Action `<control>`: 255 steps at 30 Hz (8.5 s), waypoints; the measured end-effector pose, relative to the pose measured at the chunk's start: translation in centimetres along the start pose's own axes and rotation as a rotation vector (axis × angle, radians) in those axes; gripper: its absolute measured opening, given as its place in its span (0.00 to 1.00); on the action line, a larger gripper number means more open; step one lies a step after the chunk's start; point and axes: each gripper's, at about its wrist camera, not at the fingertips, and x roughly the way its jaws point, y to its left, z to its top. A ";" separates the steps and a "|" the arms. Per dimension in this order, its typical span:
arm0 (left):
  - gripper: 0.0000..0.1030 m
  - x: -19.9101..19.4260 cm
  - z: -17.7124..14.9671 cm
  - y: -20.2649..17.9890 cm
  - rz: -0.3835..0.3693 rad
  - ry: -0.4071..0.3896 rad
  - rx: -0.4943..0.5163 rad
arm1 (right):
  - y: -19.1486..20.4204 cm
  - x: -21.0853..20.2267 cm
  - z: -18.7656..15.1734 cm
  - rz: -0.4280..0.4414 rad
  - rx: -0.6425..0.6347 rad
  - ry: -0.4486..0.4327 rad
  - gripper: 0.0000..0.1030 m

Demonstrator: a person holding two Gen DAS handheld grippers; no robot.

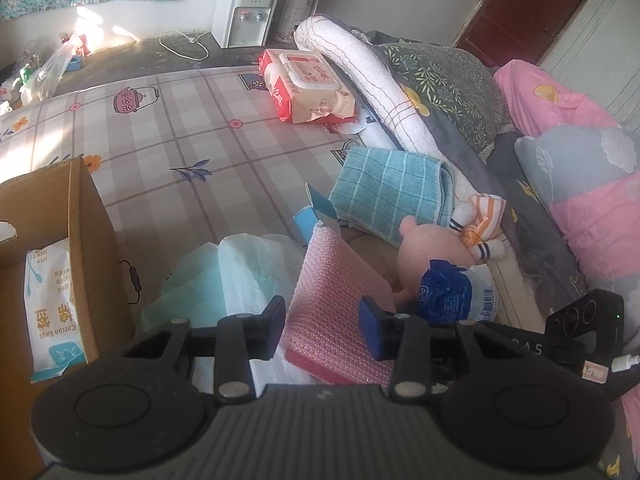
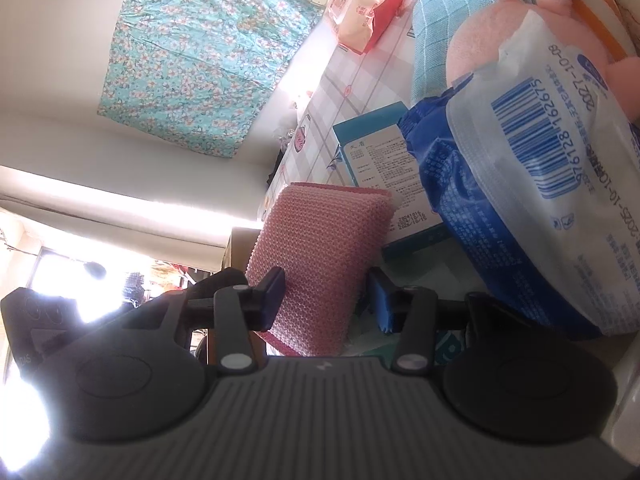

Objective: Organize soft objects

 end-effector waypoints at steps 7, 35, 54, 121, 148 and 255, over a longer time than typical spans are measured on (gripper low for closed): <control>0.37 1.4 0.6 0.8 -0.033 0.032 -0.035 | -0.3 -0.5 0.2 -0.003 0.006 -0.017 0.36; 0.35 -16.0 -5.6 5.5 -0.031 -0.311 -0.153 | 16.7 -0.9 -5.4 0.091 -0.359 0.056 0.36; 0.35 -15.0 -7.5 24.1 0.192 -0.275 -0.472 | 25.6 22.5 -11.8 -0.123 -0.553 0.454 0.36; 0.63 -6.1 -1.4 1.4 -0.059 -0.109 -0.034 | 10.5 -1.8 6.1 -0.221 -0.395 0.086 0.48; 0.41 11.8 4.2 -2.9 0.038 0.279 -0.037 | 1.7 14.3 16.6 -0.371 -0.157 0.570 0.76; 0.41 -8.2 -9.9 24.8 0.310 0.224 -0.225 | 22.0 36.7 -13.9 -0.305 -0.422 0.677 0.14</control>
